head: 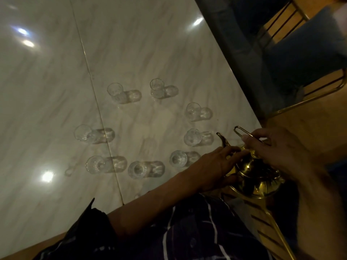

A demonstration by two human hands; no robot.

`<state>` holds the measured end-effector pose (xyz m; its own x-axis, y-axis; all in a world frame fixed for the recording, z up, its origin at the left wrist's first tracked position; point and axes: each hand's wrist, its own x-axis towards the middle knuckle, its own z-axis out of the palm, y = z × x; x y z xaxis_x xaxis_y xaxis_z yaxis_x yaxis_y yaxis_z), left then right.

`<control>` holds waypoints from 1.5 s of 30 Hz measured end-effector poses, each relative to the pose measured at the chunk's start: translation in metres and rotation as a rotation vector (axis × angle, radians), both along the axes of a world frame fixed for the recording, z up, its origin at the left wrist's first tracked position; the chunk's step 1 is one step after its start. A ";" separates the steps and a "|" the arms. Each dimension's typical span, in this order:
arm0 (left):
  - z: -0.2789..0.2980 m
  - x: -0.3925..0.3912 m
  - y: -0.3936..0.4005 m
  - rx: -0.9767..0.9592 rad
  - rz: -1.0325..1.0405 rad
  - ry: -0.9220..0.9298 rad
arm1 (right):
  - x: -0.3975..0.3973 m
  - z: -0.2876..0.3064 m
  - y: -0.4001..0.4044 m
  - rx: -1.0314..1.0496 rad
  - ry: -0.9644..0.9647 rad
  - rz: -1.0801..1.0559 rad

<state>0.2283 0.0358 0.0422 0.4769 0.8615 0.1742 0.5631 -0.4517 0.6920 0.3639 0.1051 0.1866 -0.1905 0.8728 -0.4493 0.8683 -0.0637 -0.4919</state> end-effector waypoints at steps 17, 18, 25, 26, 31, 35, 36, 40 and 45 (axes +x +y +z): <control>-0.024 -0.001 0.005 -0.082 0.006 0.037 | 0.009 -0.049 0.023 -0.061 0.024 0.047; -0.025 -0.001 0.006 -0.096 0.009 0.043 | 0.008 -0.052 0.024 -0.066 0.020 0.057; -0.051 -0.001 0.010 -0.232 -0.002 0.083 | 0.003 -0.074 0.029 -0.112 -0.008 0.098; -0.054 0.000 0.011 -0.249 0.000 0.089 | 0.003 -0.078 0.031 -0.122 -0.012 0.103; -0.061 0.003 0.018 -0.310 0.031 0.083 | 0.007 -0.091 0.041 -0.191 0.016 0.114; -0.070 0.006 0.024 -0.328 0.059 0.086 | 0.010 -0.096 0.051 -0.207 0.031 0.138; -0.071 0.007 0.026 -0.333 0.066 0.085 | 0.010 -0.096 0.054 -0.208 0.033 0.140; -0.068 0.010 0.040 -0.358 0.129 0.005 | 0.012 -0.095 0.071 -0.172 0.036 0.158; -0.068 0.014 0.060 -0.318 0.198 -0.027 | 0.008 -0.090 0.095 -0.115 0.023 0.198</control>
<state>0.2419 0.0961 -0.0260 0.2944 0.9497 -0.1067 0.5976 -0.0958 0.7961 0.3722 0.2001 0.0964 -0.3648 0.7605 -0.5372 0.8580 0.0505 -0.5112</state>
